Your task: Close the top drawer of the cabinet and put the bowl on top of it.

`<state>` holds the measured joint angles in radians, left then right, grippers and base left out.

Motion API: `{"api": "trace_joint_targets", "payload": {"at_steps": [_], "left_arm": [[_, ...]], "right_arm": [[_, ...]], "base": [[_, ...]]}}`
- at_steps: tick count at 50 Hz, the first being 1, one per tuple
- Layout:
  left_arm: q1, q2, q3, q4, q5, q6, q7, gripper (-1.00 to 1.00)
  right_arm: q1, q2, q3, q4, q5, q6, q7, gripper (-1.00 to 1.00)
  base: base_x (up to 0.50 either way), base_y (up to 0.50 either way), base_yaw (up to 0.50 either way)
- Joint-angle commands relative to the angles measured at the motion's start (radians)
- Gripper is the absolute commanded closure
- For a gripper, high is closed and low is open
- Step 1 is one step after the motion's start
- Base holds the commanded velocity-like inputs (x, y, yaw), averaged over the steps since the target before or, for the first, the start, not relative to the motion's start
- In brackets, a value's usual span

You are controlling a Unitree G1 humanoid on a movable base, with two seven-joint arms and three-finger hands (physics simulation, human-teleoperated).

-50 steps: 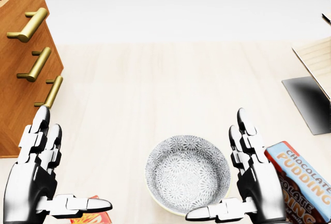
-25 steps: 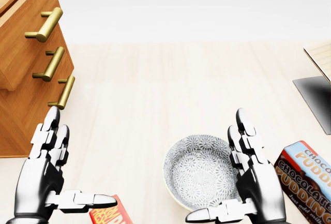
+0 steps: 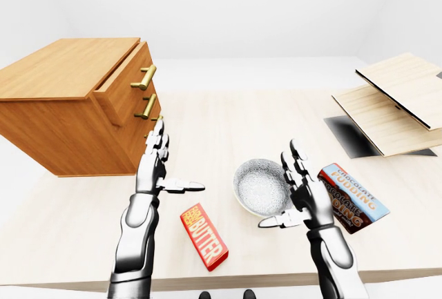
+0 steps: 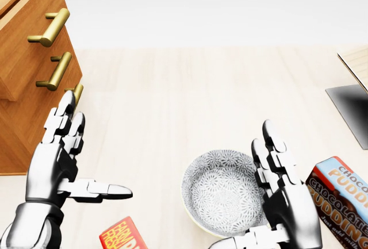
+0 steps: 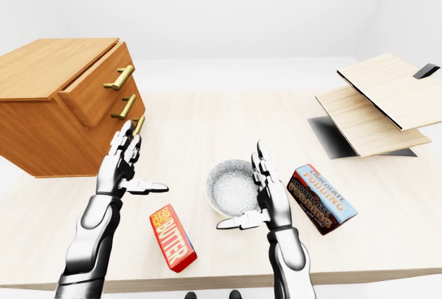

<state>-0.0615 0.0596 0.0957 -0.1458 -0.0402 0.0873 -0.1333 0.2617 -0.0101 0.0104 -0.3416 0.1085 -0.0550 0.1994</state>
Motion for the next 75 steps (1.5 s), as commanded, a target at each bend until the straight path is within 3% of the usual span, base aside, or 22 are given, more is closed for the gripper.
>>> {"api": "trace_joint_targets", "payload": {"at_steps": [1, 16, 25, 29, 30, 32, 50, 75], "left_arm": [[-0.124, 0.028, 0.018, 0.068, -0.032, 0.0, 0.0, -1.0], [-0.251, 0.071, 0.042, 0.172, -0.073, 0.0, 0.021, -1.0], [-0.284, 0.087, 0.048, 0.216, -0.086, 0.0, 0.031, -1.0], [-0.358, 0.114, 0.066, 0.301, -0.106, 0.0, 0.043, -1.0], [-0.353, 0.153, 0.116, 0.229, -0.153, 0.0, 0.034, -1.0], [-0.345, 0.16, 0.116, 0.207, -0.168, 0.0, 0.038, -1.0], [-0.352, 0.173, 0.111, 0.184, -0.172, 0.0, 0.052, -1.0], [-0.428, 0.193, 0.111, 0.298, -0.16, 0.0, 0.058, -1.0]], "right_arm": [[0.007, 0.0, -0.008, -0.013, 0.014, -0.002, 0.013, -1.0], [0.009, 0.003, -0.003, -0.002, 0.002, -0.012, 0.009, -1.0], [0.013, 0.001, 0.006, -0.004, -0.004, -0.012, 0.006, -1.0], [0.019, -0.001, 0.005, -0.011, 0.001, -0.014, 0.01, -1.0], [0.003, -0.001, 0.008, 0.009, 0.001, -0.007, 0.013, -1.0], [0.004, -0.001, 0.009, 0.008, 0.001, -0.007, 0.014, -1.0], [0.013, -0.002, 0.002, -0.007, 0.009, -0.007, 0.019, -1.0], [0.024, -0.001, 0.009, -0.015, 0.005, -0.013, 0.019, -1.0]], "base": [[0.0, 0.0, 0.0], [0.0, 0.0, 0.0], [0.0, 0.0, 0.0], [0.0, 0.0, 0.0], [0.0, 0.0, 0.0], [0.0, 0.0, 0.0], [0.0, 0.0, 0.0], [0.0, 0.0, 0.0]]}}
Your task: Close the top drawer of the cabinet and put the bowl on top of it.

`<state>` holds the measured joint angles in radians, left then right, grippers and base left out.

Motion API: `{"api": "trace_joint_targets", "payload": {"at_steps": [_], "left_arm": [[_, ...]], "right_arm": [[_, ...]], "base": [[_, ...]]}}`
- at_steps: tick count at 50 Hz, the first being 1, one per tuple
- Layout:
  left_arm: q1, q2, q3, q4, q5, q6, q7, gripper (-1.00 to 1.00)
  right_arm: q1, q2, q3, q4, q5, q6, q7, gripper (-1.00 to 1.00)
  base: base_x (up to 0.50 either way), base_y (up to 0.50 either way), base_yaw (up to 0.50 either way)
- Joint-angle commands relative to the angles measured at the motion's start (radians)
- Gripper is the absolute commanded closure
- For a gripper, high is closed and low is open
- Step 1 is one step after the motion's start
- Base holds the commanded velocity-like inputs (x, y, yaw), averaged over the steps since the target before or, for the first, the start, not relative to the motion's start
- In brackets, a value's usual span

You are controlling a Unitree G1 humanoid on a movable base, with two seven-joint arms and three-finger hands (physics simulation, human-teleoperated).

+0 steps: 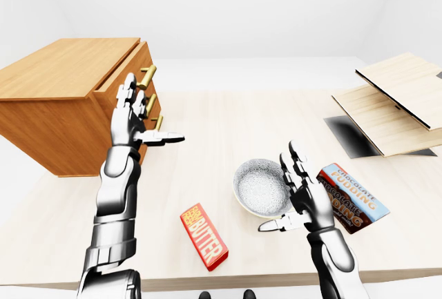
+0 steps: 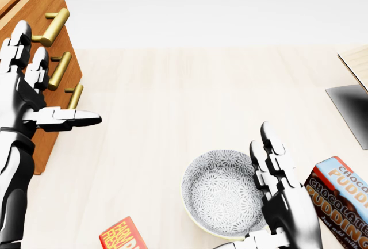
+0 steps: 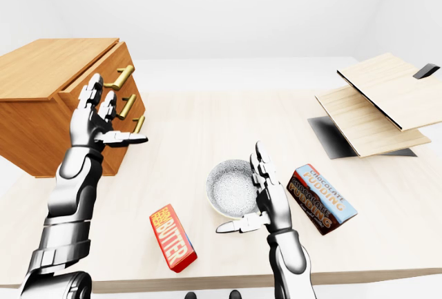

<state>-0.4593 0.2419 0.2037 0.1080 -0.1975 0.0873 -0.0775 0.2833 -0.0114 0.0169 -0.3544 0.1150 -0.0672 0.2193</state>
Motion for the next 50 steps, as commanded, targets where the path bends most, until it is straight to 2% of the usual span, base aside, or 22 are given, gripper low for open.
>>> {"api": "trace_joint_targets", "payload": {"at_steps": [1, 26, 33, 41, 50], "left_arm": [[-0.031, 0.011, 0.002, 0.051, -0.002, 0.0, 0.003, -1.0], [-0.077, 0.037, 0.007, 0.219, -0.005, 0.0, 0.005, -1.0], [-0.073, 0.048, 0.015, 0.201, -0.02, 0.0, 0.01, -1.0], [-0.112, 0.068, 0.027, 0.289, -0.037, 0.0, 0.003, -1.0], [-0.117, 0.082, 0.03, 0.302, -0.059, 0.0, 0.006, -1.0]], "right_arm": [[0.002, 0.001, 0.004, 0.0, -0.003, -0.003, -0.001, -1.0], [-0.003, -0.001, 0.009, 0.009, -0.005, -0.003, -0.005, -1.0], [-0.002, -0.001, 0.012, 0.01, -0.008, -0.005, -0.006, -1.0], [0.005, -0.002, 0.012, -0.001, -0.005, -0.003, -0.006, -1.0], [0.001, -0.002, 0.015, 0.007, -0.009, -0.005, -0.008, -1.0]], "base": [[0.0, 0.0, 0.0], [0.0, 0.0, 0.0], [0.0, 0.0, 0.0], [0.0, 0.0, 0.0], [0.0, 0.0, 0.0]]}}
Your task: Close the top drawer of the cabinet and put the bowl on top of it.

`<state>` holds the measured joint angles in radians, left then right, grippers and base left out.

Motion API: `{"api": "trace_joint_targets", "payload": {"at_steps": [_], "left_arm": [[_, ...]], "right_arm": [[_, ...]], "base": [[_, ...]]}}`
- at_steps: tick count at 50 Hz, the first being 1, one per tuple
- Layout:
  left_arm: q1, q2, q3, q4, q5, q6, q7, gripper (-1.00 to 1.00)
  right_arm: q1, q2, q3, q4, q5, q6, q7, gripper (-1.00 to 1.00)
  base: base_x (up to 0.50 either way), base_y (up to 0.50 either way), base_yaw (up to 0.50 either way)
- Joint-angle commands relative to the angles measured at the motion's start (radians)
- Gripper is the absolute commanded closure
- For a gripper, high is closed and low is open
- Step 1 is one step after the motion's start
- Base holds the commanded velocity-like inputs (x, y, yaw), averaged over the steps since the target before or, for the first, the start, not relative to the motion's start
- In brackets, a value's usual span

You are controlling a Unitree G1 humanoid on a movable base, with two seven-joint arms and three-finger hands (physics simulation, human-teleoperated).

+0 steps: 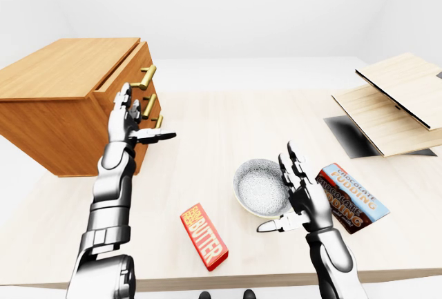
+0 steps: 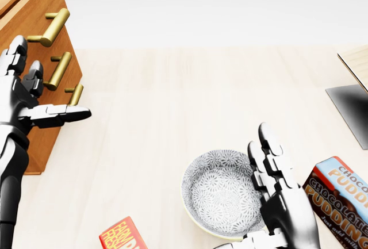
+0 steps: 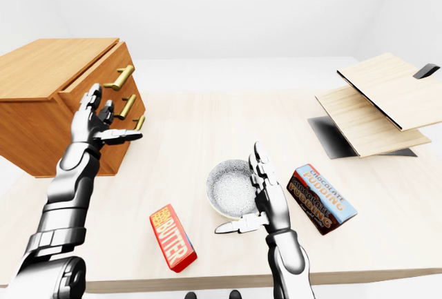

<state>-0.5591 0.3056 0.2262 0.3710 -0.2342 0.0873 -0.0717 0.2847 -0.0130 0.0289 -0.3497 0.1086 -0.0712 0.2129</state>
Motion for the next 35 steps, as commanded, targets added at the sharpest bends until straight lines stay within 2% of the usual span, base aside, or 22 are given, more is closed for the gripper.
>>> {"api": "trace_joint_targets", "payload": {"at_steps": [1, 11, 22, 35], "left_arm": [[-0.019, 0.019, 0.008, 0.044, -0.023, 0.0, 0.0, -1.0], [-0.023, 0.026, 0.009, 0.046, -0.026, 0.0, 0.013, -1.0], [-0.09, 0.055, 0.016, 0.179, -0.04, 0.0, 0.023, -1.0], [-0.115, 0.072, 0.017, 0.219, -0.056, 0.0, 0.035, -1.0]], "right_arm": [[0.0, 0.0, 0.003, 0.003, -0.003, -0.002, -0.002, -1.0], [-0.001, -0.001, 0.002, 0.004, 0.0, -0.001, -0.001, -1.0], [0.001, -0.001, 0.001, 0.001, 0.001, -0.001, 0.001, -1.0], [-0.003, 0.0, 0.004, 0.009, -0.003, -0.004, 0.001, -1.0]], "base": [[0.0, 0.0, 0.0], [0.0, 0.0, 0.0], [0.0, 0.0, 0.0], [0.0, 0.0, 0.0]]}}
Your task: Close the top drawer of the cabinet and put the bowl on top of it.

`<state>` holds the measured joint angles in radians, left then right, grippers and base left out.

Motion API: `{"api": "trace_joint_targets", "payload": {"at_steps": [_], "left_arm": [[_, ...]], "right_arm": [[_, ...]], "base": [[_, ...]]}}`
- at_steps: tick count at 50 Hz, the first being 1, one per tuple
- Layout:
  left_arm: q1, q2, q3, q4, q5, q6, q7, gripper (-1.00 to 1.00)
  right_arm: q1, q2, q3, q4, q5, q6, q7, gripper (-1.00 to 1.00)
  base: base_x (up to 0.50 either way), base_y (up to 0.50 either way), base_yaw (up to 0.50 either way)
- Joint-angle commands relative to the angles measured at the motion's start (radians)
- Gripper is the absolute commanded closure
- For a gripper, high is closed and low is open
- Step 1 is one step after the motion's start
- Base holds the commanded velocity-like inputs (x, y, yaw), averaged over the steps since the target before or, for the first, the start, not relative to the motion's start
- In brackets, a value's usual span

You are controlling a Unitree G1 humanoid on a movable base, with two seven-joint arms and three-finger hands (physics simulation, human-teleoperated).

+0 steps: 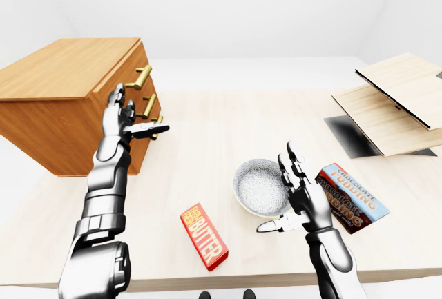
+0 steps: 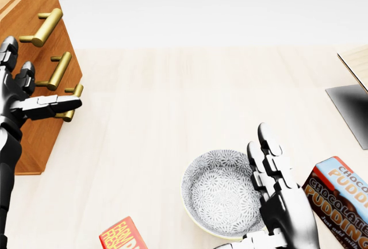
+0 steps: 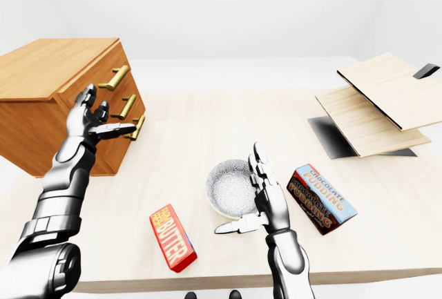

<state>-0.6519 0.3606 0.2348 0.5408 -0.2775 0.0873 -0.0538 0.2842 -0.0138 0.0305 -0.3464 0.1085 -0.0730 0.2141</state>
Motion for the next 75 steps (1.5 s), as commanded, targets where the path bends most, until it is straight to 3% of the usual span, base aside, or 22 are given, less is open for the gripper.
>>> {"api": "trace_joint_targets", "payload": {"at_steps": [1, 30, 55, 60, 63, 75], "left_arm": [[-0.024, 0.019, 0.009, 0.053, -0.014, 0.0, 0.017, -1.0], [-0.014, 0.069, 0.041, 0.046, -0.078, 0.0, 0.012, -1.0], [0.002, 0.082, 0.048, 0.039, -0.105, 0.0, 0.001, -1.0], [0.076, 0.059, 0.05, -0.109, -0.113, 0.0, 0.007, -1.0], [0.163, 0.023, 0.043, -0.262, -0.094, 0.0, 0.014, -1.0], [0.359, -0.068, 0.064, -0.647, -0.038, 0.0, -0.008, -1.0]], "right_arm": [[-0.006, 0.001, 0.003, 0.011, -0.004, -0.003, -0.001, -1.0], [-0.008, 0.0, 0.015, 0.03, -0.015, -0.014, -0.008, -1.0], [-0.006, -0.002, 0.017, 0.028, -0.013, -0.014, -0.008, -1.0], [-0.005, -0.002, 0.02, 0.03, -0.016, -0.014, -0.011, -1.0], [-0.004, -0.003, 0.018, 0.026, -0.012, -0.014, -0.01, -1.0], [-0.001, -0.003, 0.021, 0.027, -0.015, -0.014, -0.009, -1.0]], "base": [[0.0, 0.0, 0.0], [0.0, 0.0, 0.0], [0.0, 0.0, 0.0], [0.0, 0.0, 0.0], [0.0, 0.0, 0.0], [0.0, 0.0, 0.0]]}}
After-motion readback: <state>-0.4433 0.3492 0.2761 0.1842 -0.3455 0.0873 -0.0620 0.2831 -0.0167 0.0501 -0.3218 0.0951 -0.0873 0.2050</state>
